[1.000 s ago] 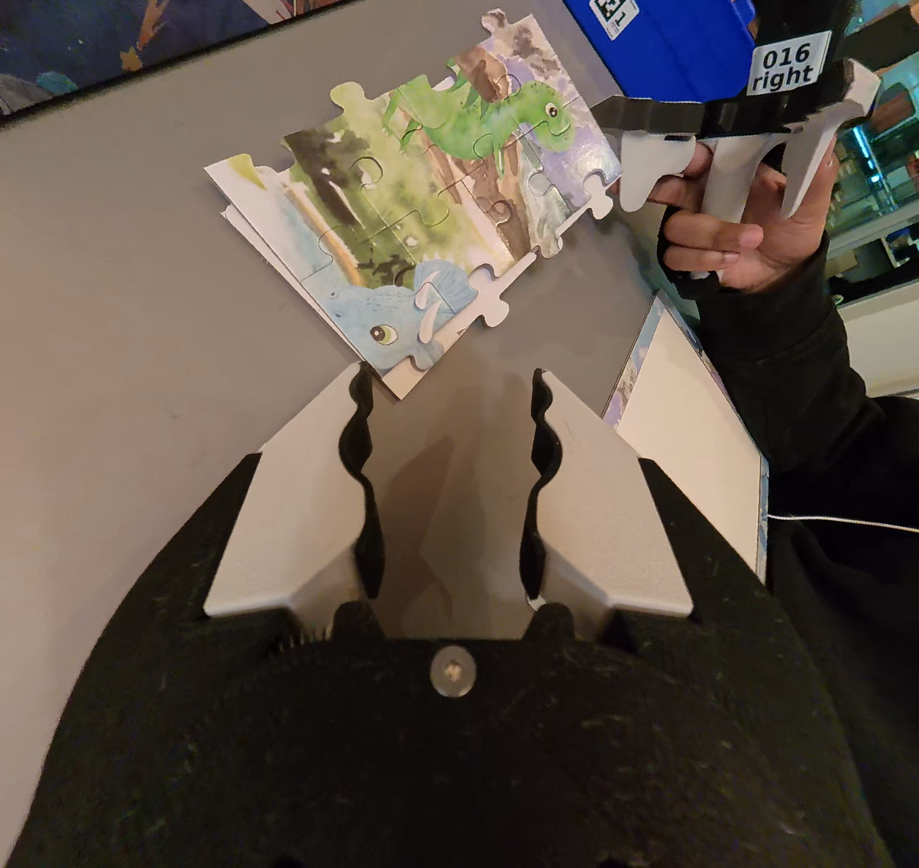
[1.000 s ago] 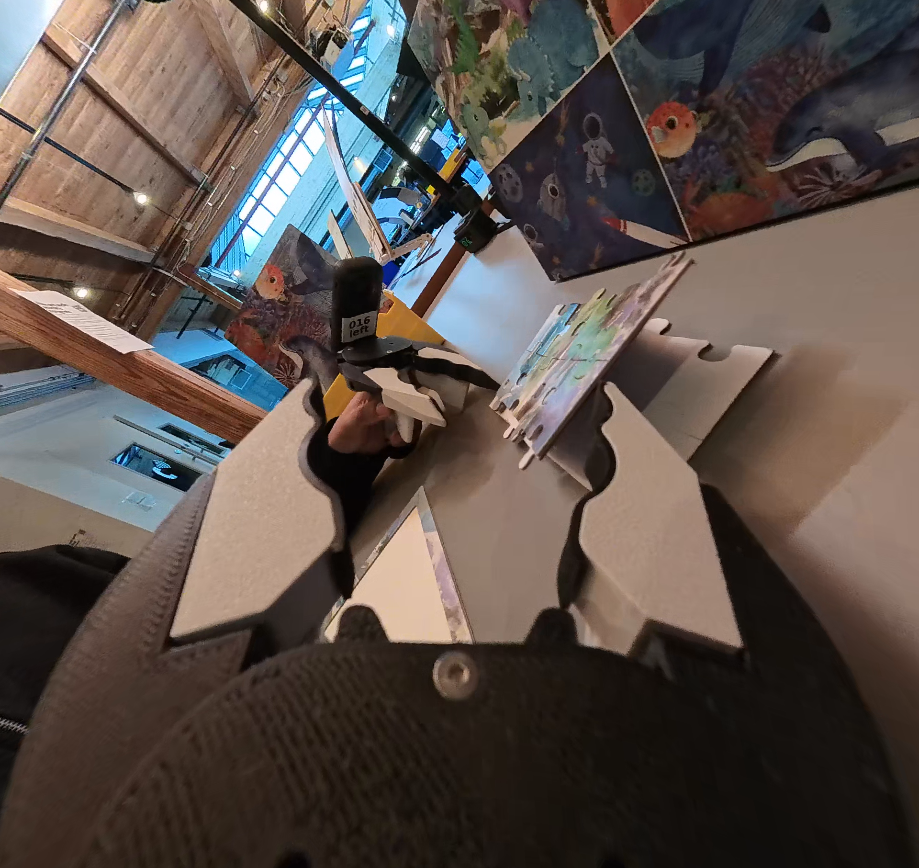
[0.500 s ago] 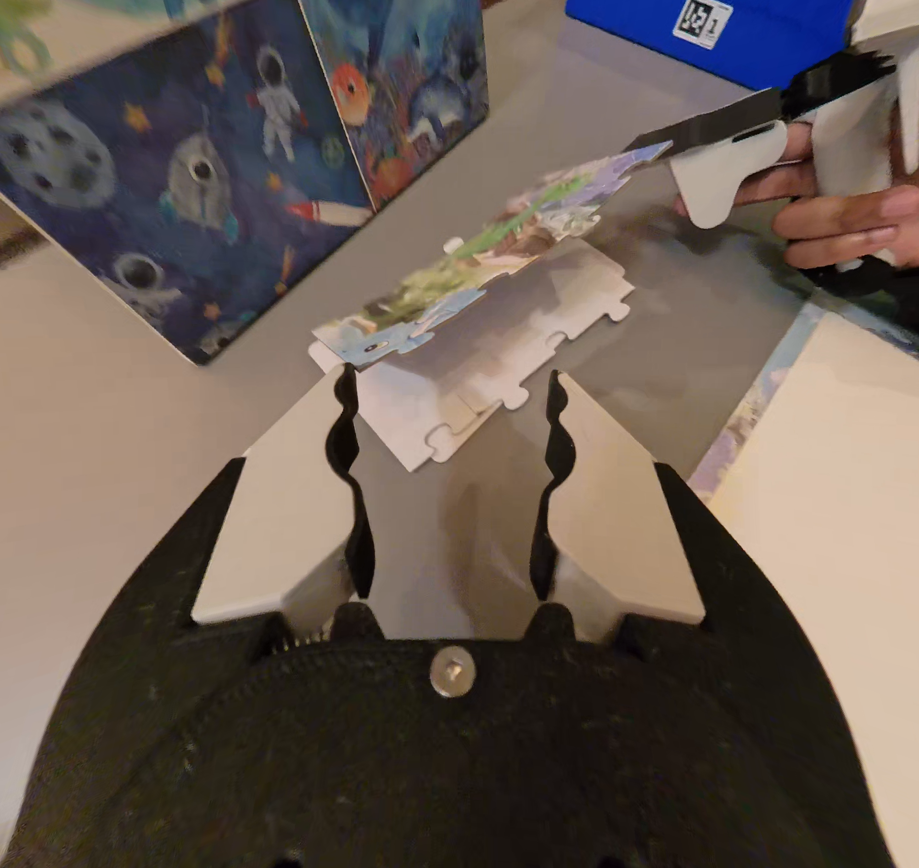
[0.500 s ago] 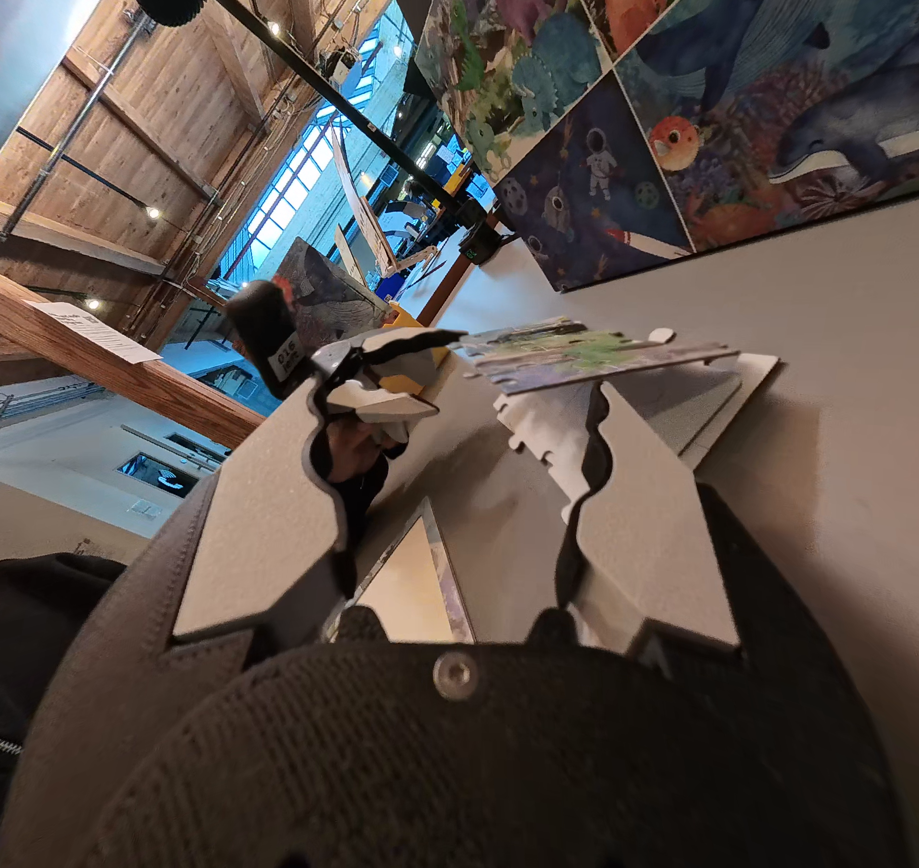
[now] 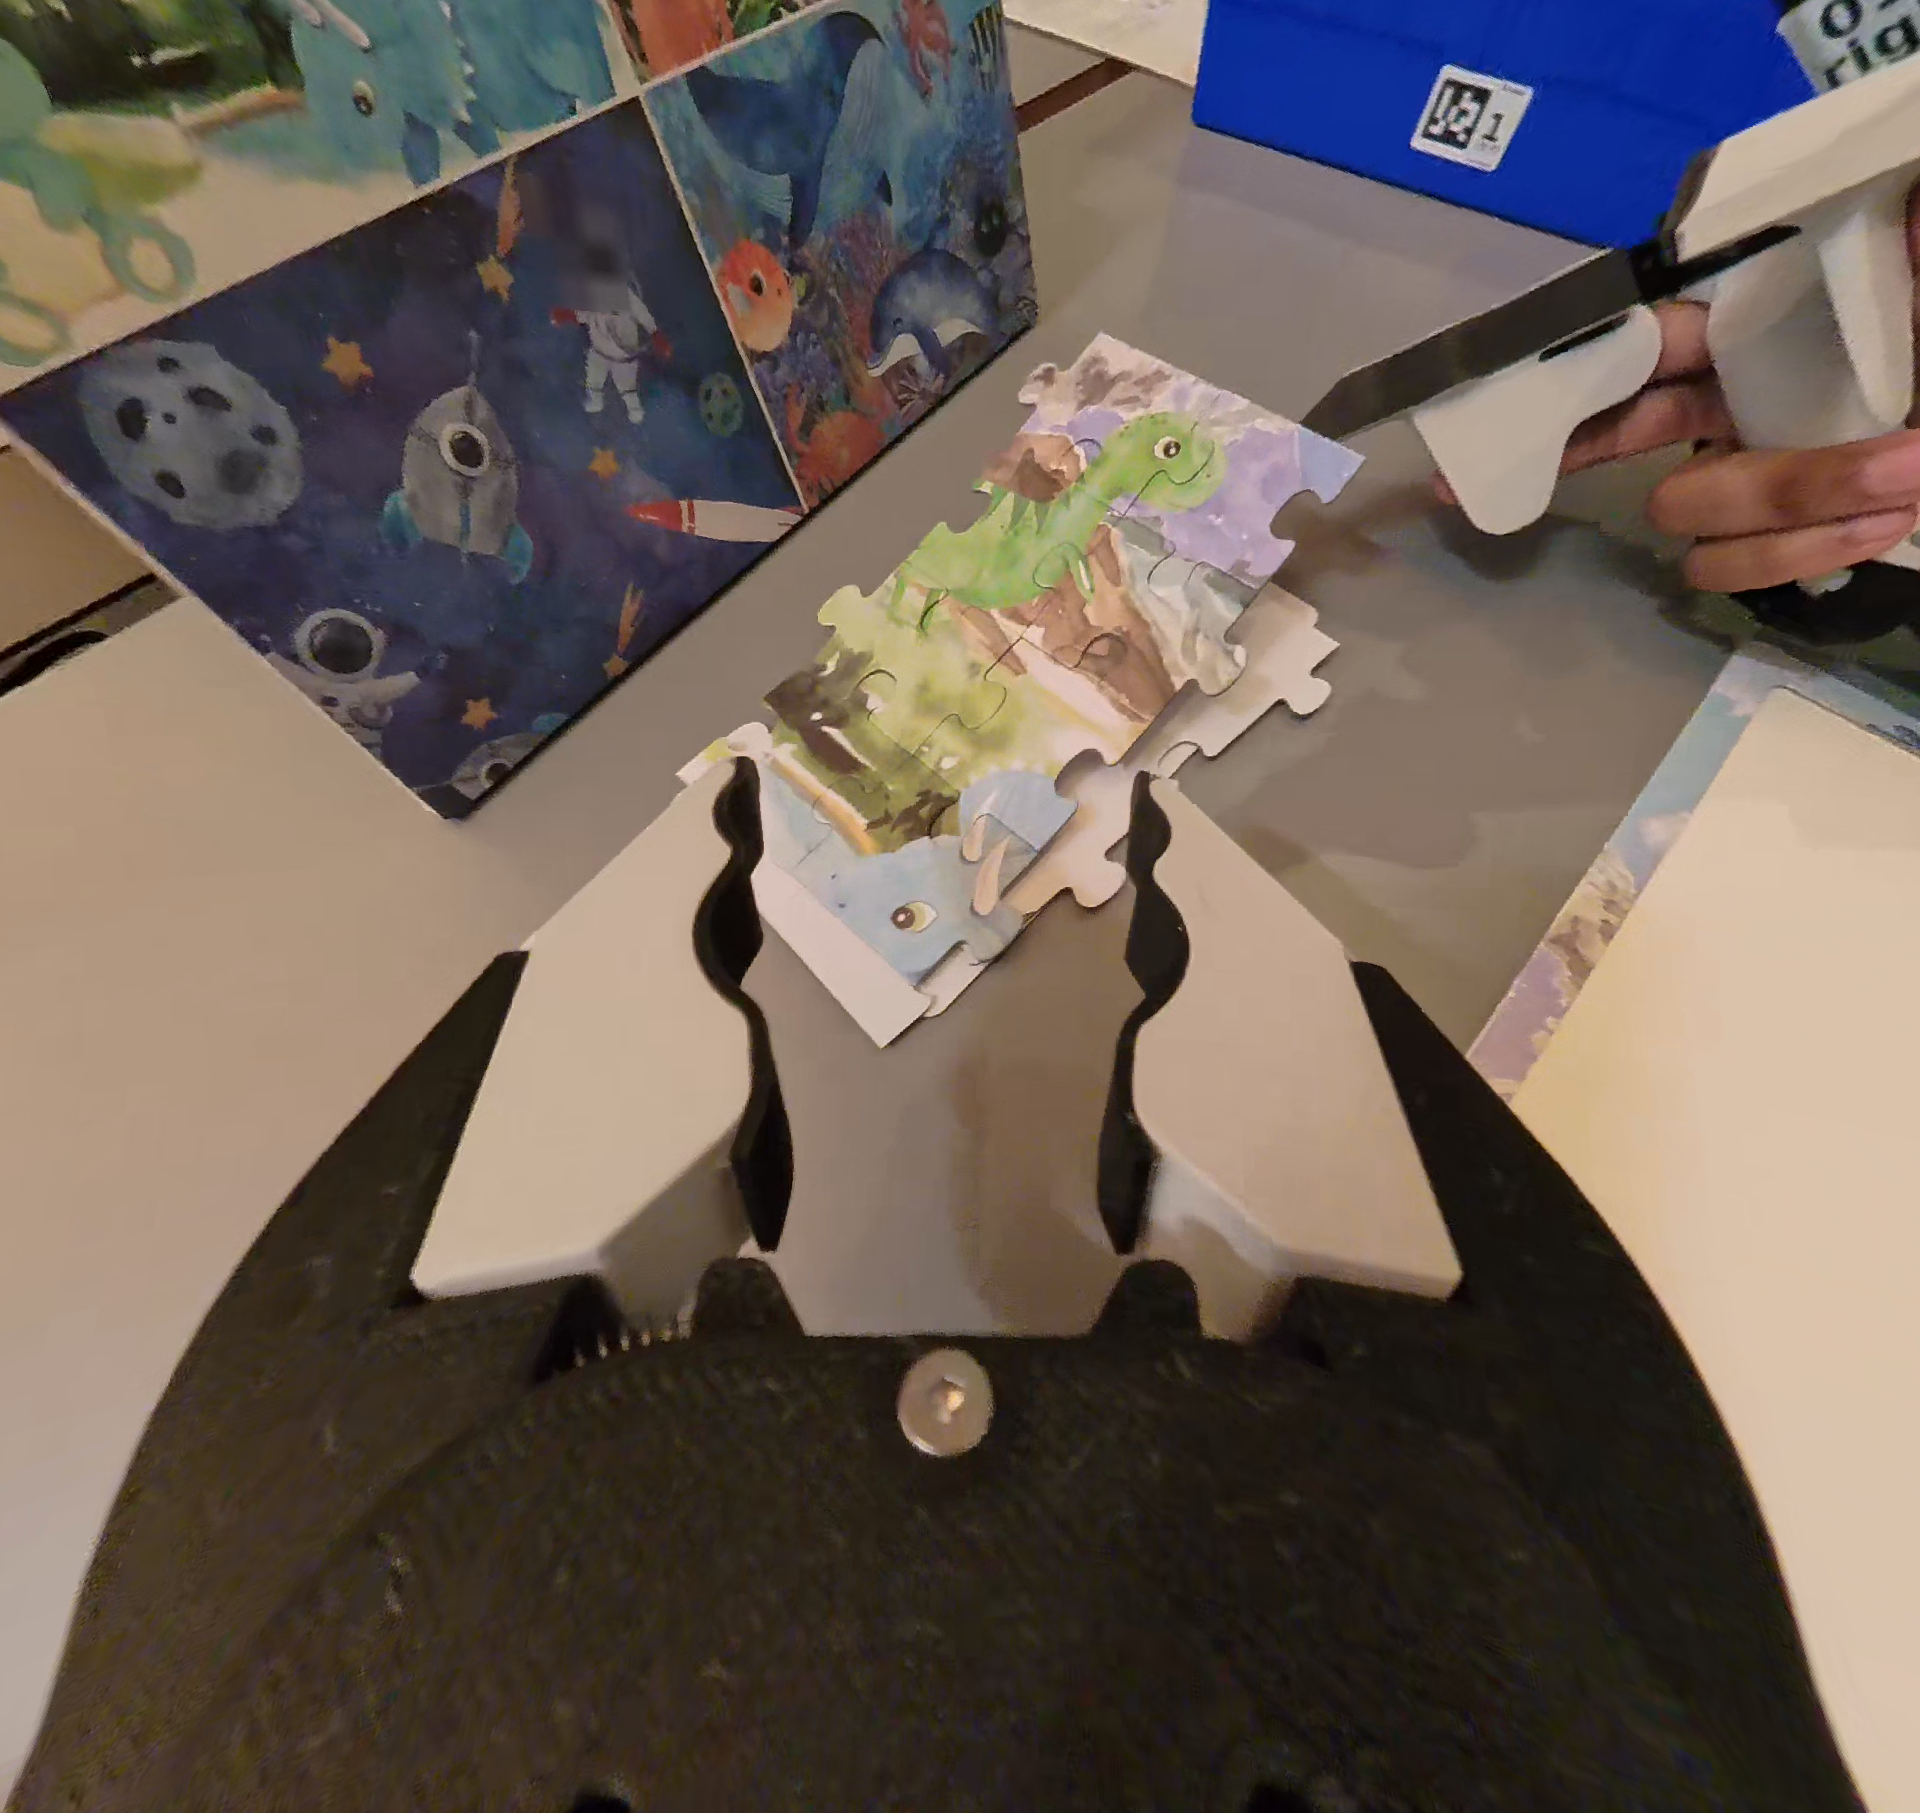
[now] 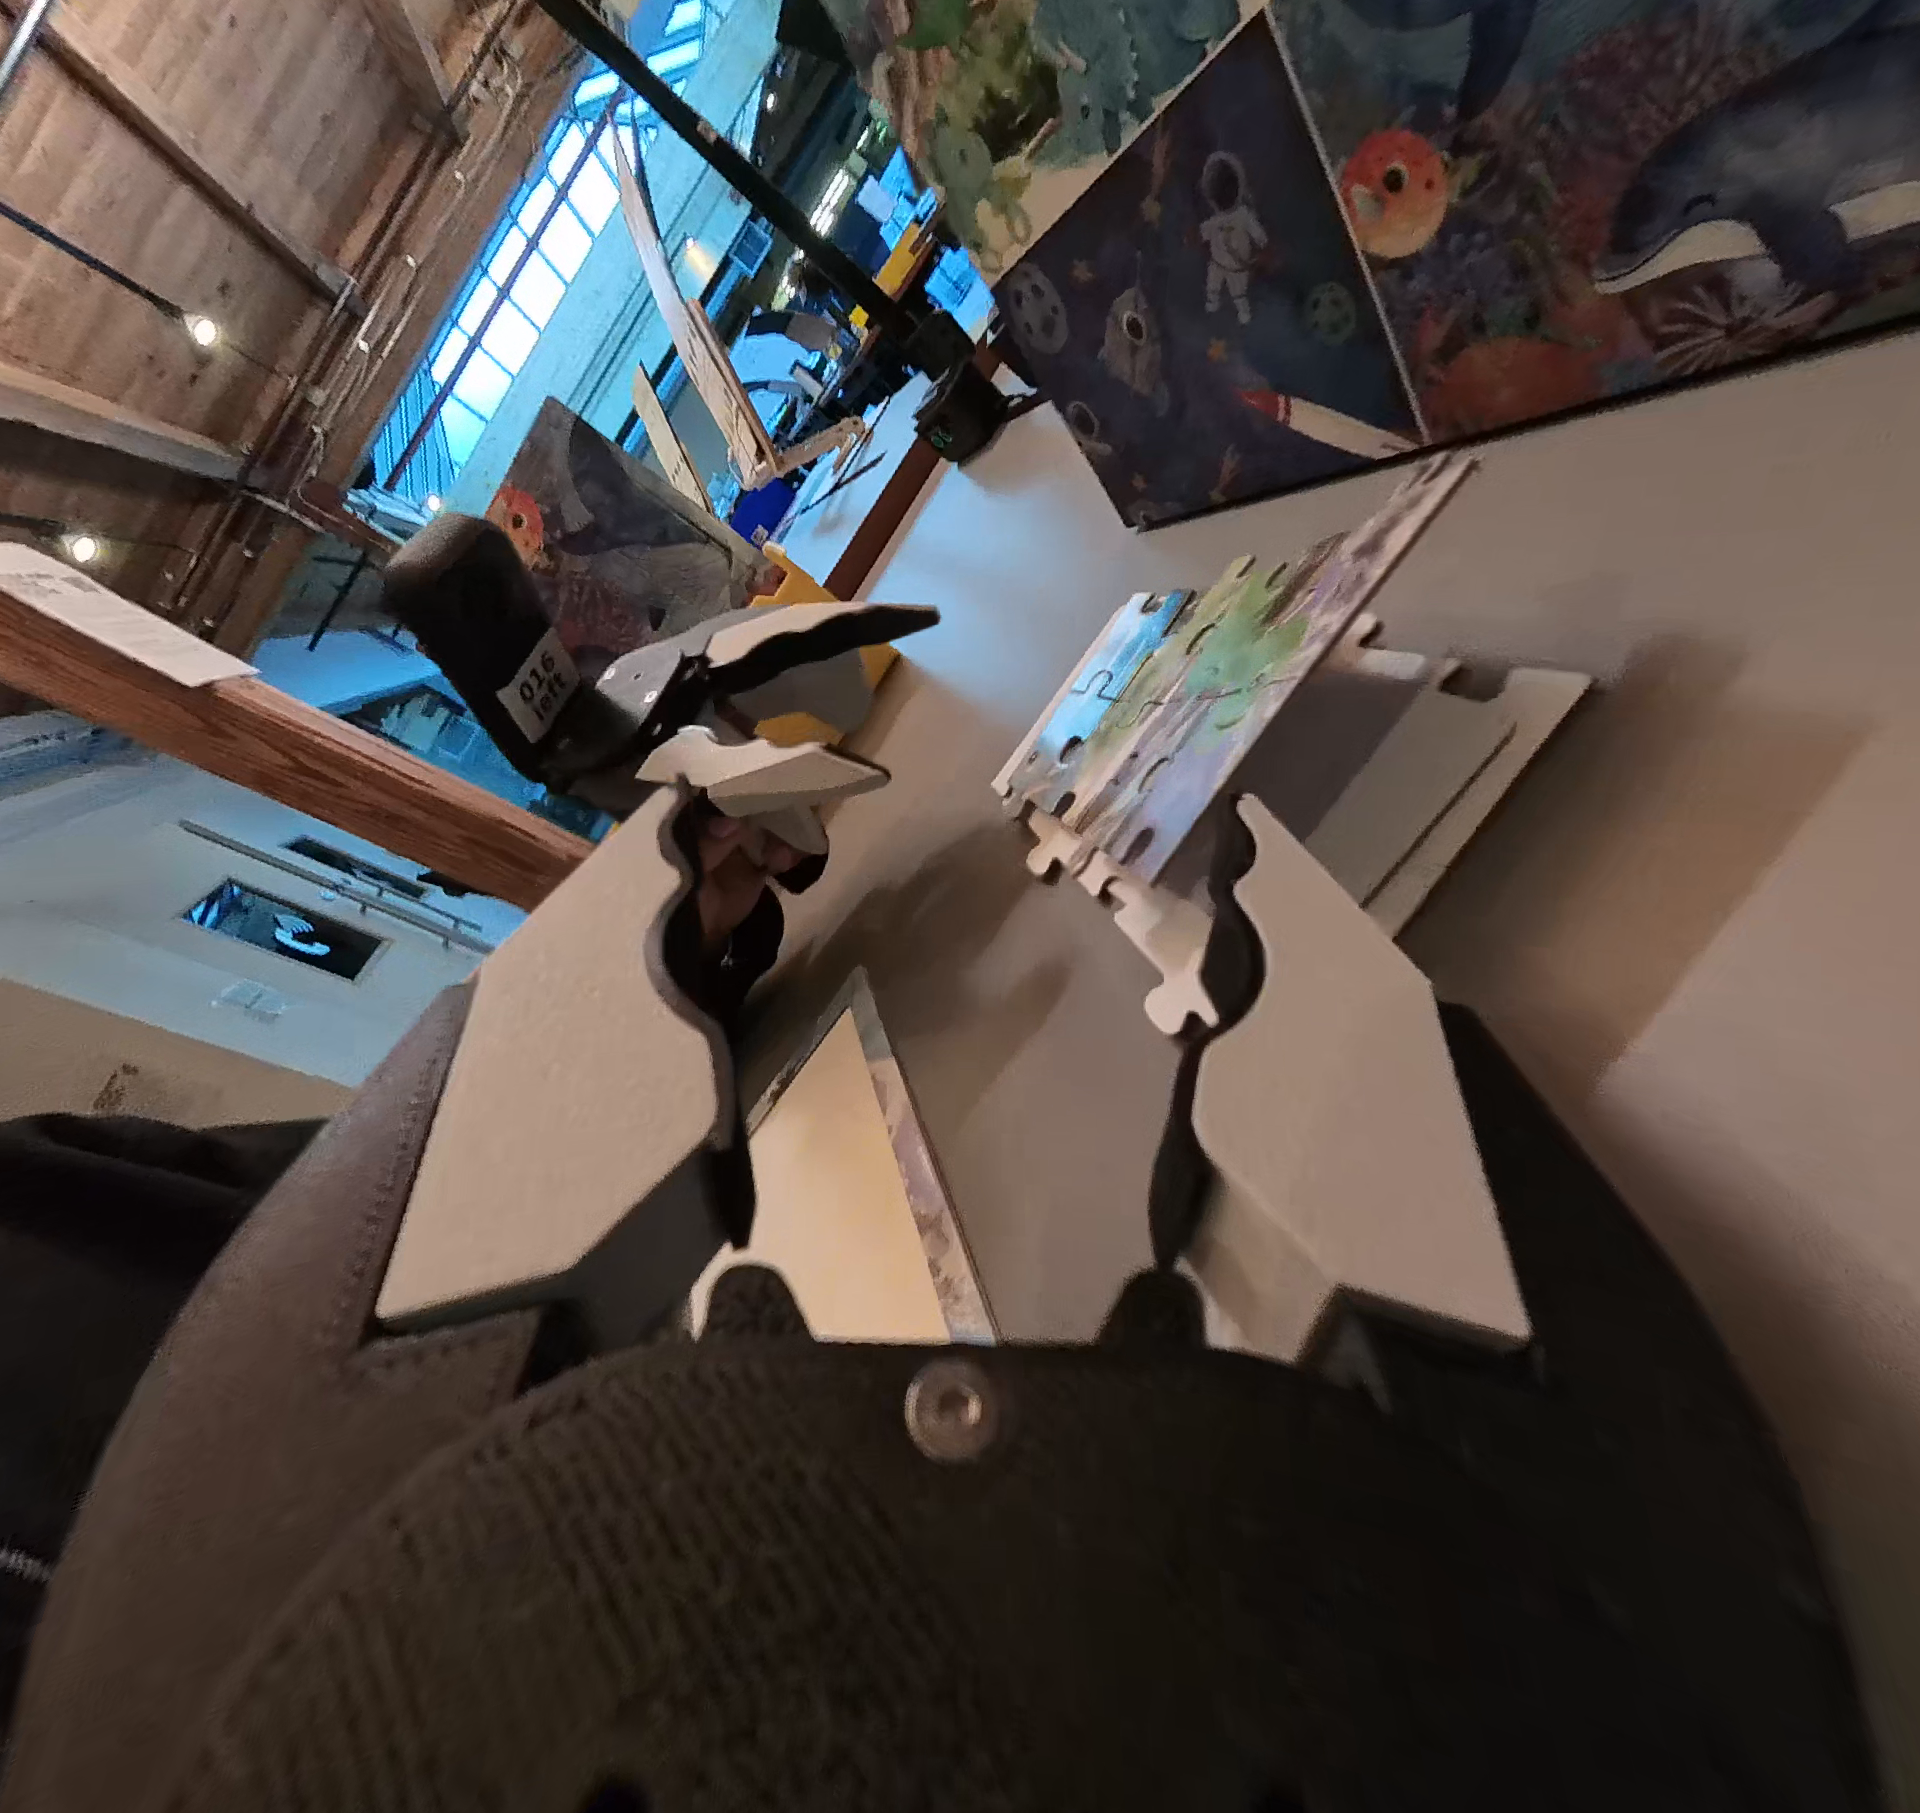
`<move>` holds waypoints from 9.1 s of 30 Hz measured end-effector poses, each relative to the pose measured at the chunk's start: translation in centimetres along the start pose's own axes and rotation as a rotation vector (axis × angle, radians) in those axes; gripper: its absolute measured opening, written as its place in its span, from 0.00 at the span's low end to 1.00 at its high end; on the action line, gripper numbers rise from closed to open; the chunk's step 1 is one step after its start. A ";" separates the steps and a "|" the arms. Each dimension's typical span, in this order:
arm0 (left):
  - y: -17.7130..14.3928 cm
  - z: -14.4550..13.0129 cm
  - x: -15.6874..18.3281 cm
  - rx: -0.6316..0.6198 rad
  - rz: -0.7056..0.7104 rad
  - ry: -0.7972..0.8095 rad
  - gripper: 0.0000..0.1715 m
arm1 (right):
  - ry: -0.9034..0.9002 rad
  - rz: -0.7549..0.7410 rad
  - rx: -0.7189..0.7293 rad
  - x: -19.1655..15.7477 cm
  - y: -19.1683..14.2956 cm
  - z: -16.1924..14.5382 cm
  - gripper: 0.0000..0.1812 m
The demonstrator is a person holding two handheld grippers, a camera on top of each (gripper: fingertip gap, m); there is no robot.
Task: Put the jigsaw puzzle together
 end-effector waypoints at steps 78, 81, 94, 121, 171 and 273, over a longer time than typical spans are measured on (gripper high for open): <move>6.6 -0.7 2.6 -0.278 -0.362 0.290 0.67 | -0.356 -0.445 -0.337 5.7 -1.0 -3.7 0.55; 4.8 -1.9 0.4 -0.298 -0.245 0.186 0.64 | -0.441 -0.501 -0.318 6.1 0.1 -3.5 0.69; 0.6 -4.1 1.0 -0.380 -0.386 -0.430 0.57 | -0.624 -0.675 -0.470 5.6 3.8 -7.0 0.78; 0.8 -3.0 -0.7 -0.224 -0.436 -0.600 0.57 | 0.163 0.211 0.150 -2.9 1.0 1.0 0.58; 1.5 -3.2 0.8 -0.213 -0.492 -0.543 0.47 | 0.077 -0.032 -0.141 2.2 1.4 -3.0 0.08; -6.6 1.9 8.7 0.177 -1.205 -0.177 0.01 | -0.488 0.454 -0.210 -8.8 -0.6 -4.9 0.02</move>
Point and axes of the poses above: each gripper's, where its closed fingertips meet, y out along the fingers, z out of its top, x = y × z across the jaws, the point moved 1 cm from there along -y, back along the fingers, and after that the axes turned 1 degree about -x, right-handed, at the moved point
